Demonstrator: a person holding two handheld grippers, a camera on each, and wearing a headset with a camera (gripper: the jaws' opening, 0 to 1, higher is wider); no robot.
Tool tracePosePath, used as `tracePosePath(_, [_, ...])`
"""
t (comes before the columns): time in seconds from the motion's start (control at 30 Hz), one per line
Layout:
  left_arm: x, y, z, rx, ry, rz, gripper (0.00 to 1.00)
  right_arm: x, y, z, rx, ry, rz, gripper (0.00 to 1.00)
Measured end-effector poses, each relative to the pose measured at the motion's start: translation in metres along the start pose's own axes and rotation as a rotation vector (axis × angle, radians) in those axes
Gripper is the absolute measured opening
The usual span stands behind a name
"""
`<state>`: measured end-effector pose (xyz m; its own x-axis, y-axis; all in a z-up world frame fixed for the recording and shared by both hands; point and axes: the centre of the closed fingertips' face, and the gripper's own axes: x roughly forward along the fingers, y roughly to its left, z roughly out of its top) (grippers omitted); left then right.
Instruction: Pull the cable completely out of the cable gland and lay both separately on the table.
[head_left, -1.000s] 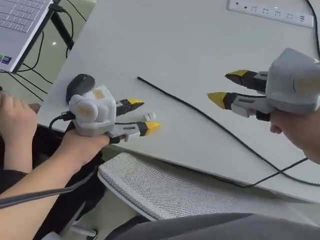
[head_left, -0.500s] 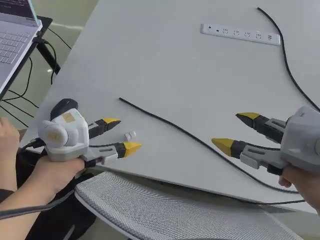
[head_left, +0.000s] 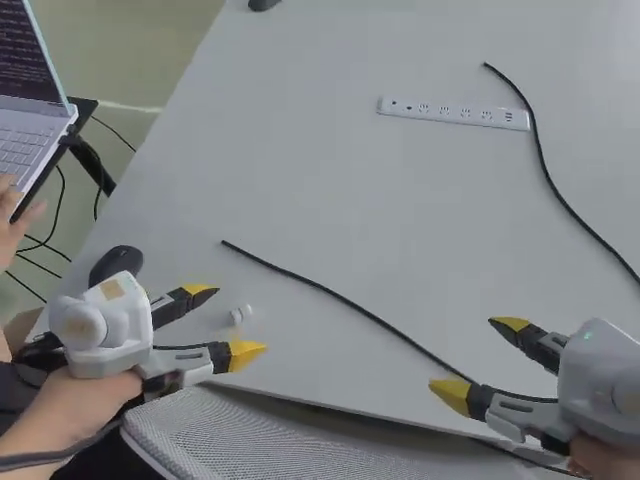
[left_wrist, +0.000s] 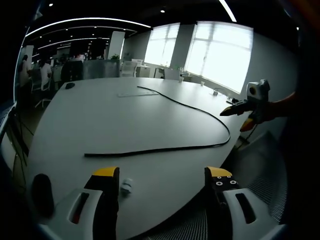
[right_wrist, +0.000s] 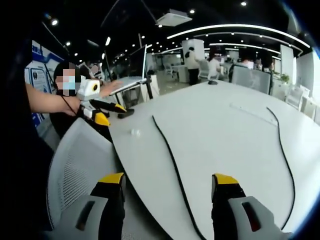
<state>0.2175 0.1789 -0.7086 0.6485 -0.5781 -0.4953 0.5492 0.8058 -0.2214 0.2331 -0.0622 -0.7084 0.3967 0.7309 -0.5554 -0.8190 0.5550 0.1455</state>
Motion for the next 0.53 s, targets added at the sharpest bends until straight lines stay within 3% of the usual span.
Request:
tracePosePath(0.23, [0.000, -0.010, 0.002, -0.027, 0.010, 0.006, 0.79, -0.003, 0.006, 0.000, 0.028, -0.012, 0.029, 0.73])
tracePosePath(0.53, [-0.004, -0.002, 0.012, -0.053, -0.030, 0.028, 0.86, 0.002, 0.024, -0.006, 0.007, 0.012, 0.088, 0.73])
